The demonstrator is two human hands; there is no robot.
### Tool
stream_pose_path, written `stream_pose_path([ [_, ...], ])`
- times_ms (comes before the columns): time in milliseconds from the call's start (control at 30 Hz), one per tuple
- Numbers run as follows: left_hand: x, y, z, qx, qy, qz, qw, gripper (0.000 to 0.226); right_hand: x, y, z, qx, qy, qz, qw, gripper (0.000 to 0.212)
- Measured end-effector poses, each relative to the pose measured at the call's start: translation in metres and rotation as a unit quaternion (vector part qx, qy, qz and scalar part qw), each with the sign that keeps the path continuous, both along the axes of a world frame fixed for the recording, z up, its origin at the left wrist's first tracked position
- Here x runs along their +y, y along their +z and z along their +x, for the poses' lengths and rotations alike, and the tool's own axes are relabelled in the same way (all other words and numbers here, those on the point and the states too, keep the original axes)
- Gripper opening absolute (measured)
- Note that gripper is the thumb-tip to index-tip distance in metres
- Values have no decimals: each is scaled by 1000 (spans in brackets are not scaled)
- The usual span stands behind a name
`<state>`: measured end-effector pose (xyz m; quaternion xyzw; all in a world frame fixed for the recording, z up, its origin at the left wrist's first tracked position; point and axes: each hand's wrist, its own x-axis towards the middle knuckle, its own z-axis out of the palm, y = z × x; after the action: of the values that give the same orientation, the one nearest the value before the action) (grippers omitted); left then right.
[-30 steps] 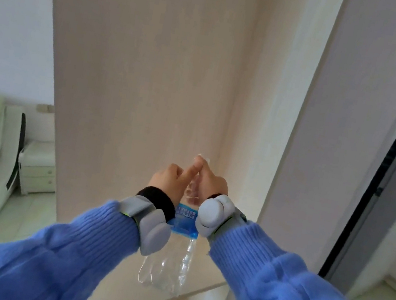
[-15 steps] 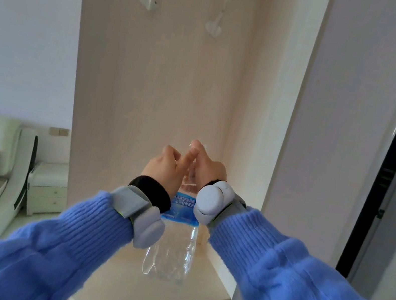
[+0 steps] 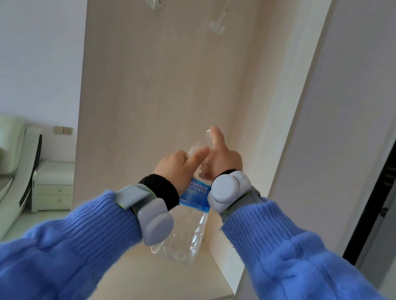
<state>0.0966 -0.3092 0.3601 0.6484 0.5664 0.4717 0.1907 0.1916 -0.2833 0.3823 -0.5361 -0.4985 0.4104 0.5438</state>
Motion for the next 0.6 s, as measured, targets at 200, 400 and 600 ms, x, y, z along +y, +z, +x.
stream_pose_path([
  [200, 8, -6, -2, -1, 22, 56, 998, 45, -3, -10, -5, -2, 2, 33, 999, 75],
  [400, 11, -2, -5, -28, 42, 76, 996, 47, -7, -15, -14, 6, -7, 19, 1000, 73],
  [600, 9, -6, -4, -41, 25, 43, 998, 59, -7, -16, -9, -29, -30, 43, 998, 66],
])
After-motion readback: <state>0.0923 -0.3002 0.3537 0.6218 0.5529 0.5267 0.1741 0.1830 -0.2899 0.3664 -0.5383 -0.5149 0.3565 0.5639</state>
